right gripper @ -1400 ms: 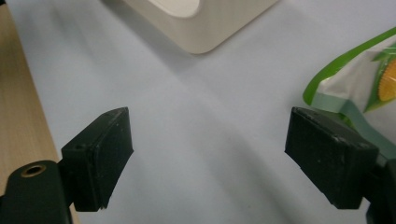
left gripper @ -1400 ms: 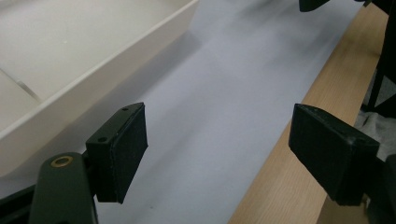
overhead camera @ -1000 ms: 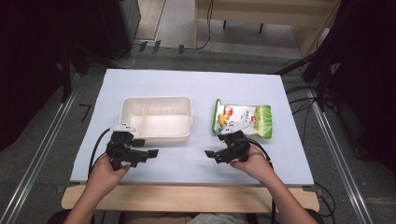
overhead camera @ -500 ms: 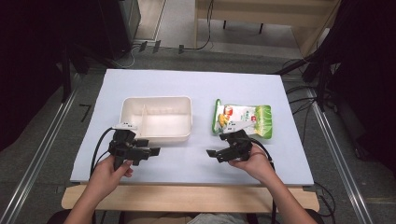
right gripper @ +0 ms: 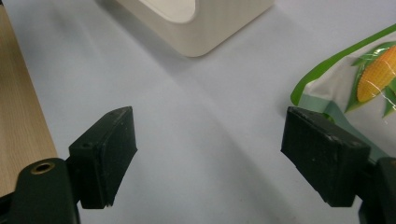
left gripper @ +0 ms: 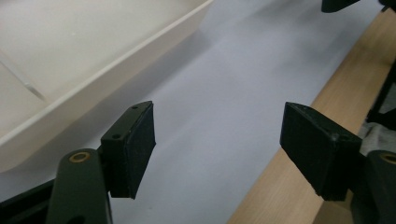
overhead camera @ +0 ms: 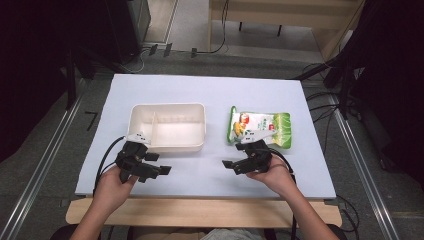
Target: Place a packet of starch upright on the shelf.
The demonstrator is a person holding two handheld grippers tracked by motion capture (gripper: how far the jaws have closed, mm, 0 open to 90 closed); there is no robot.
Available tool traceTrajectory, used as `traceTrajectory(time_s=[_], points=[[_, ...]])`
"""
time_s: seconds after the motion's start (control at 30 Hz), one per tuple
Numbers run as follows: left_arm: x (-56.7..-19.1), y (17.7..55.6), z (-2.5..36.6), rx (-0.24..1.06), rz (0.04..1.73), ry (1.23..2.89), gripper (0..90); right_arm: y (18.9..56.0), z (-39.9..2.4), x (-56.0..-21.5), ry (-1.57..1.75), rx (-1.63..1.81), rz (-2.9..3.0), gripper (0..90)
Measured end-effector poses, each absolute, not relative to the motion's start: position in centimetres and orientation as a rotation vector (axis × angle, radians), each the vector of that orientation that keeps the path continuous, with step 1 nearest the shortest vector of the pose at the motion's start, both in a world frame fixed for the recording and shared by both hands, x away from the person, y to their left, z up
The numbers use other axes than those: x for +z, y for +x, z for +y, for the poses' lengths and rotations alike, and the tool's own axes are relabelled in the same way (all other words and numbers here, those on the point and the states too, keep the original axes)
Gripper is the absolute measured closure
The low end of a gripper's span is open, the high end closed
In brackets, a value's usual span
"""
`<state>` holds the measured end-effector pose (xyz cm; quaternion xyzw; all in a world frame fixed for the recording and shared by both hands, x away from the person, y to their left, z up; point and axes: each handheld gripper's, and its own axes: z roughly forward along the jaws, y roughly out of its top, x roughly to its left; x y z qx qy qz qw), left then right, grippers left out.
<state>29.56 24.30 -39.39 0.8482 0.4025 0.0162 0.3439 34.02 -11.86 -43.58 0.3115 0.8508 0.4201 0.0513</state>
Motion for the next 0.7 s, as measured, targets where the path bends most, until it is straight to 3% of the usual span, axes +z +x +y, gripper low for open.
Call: traceTrajectory(time_s=[0.07, 0.3, 0.7], points=[[-39.4, 29.5, 24.2, 0.036, 1.032, 2.200, 19.5, 34.0, -11.9, -43.5, 0.951, 1.275, 2.590, 18.3], [-39.5, 29.4, 24.5, 0.007, 1.033, 2.186, 20.4, 34.1, -12.4, -43.1, 0.959, 1.293, 2.585, 21.1], [-40.0, 30.0, 26.1, -0.069, 1.070, 2.122, 31.8, 34.2, -12.9, -43.1, 0.960, 1.271, 2.613, 20.2]])
